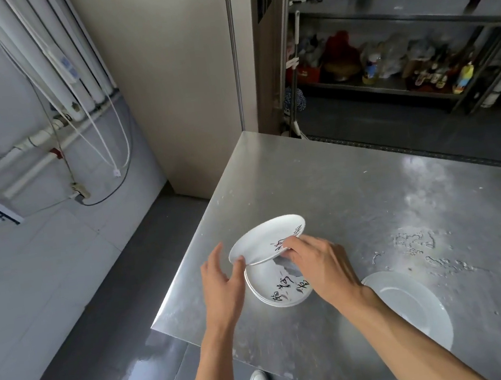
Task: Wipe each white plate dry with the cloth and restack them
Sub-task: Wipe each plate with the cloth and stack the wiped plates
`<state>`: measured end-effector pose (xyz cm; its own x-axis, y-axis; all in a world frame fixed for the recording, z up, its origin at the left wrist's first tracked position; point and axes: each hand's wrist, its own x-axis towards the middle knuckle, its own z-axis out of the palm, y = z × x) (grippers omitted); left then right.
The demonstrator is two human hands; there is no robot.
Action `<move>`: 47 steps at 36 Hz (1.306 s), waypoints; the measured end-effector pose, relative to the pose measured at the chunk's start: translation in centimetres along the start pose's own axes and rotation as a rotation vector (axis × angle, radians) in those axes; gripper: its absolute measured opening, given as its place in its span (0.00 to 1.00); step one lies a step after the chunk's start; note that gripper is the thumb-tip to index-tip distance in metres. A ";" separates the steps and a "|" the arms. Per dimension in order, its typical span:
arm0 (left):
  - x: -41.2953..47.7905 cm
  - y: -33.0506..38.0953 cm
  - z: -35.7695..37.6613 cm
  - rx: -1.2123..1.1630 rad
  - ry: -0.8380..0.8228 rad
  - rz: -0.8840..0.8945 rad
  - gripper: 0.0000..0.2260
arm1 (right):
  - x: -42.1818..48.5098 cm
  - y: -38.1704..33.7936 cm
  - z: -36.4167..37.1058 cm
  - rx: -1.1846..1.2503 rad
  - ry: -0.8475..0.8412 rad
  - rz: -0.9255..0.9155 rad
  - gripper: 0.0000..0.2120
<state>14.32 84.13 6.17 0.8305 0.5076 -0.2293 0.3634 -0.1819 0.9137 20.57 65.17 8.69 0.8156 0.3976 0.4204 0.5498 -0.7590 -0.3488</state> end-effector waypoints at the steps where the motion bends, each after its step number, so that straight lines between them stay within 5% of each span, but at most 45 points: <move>1: -0.1 0.1 -0.2 0.071 -0.001 0.106 0.17 | 0.0 0.2 0.2 -0.015 -0.015 0.006 0.13; 3: -0.3 0.5 -0.5 0.142 -0.089 0.230 0.10 | 0.0 0.6 0.4 -0.054 -0.060 0.026 0.06; 6: -0.6 0.7 -0.5 0.293 -0.214 0.392 0.15 | 0.0 0.9 0.5 -0.058 -0.121 0.047 0.10; 16: -0.7 1.2 -0.1 0.552 -0.143 0.536 0.12 | 0.8 0.3 -0.7 -0.071 -0.103 -0.099 0.10; 21: -0.7 0.5 -0.1 0.374 -0.190 0.459 0.12 | 0.9 0.2 -0.3 0.014 0.006 -0.068 0.16; 29: -2.0 0.2 0.2 -0.459 -0.302 -0.013 0.11 | 0.3 1.1 0.6 0.392 0.176 0.423 0.09; 33: -2.2 0.1 0.2 -0.620 -0.284 -0.153 0.10 | 0.6 0.7 0.4 0.561 0.245 0.538 0.10; 40: -2.5 0.6 0.4 -0.689 -0.293 -0.187 0.15 | 0.5 -0.7 0.9 0.645 -0.054 0.315 0.22; 47: -2.6 0.4 -0.1 -0.698 -0.334 -0.168 0.14 | 0.1 -0.4 1.1 0.402 -0.103 0.211 0.22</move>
<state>12.27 82.83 7.16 0.9110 0.1816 -0.3703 0.2383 0.5009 0.8320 20.64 66.11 7.96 0.9198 0.3204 0.2267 0.3793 -0.5772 -0.7231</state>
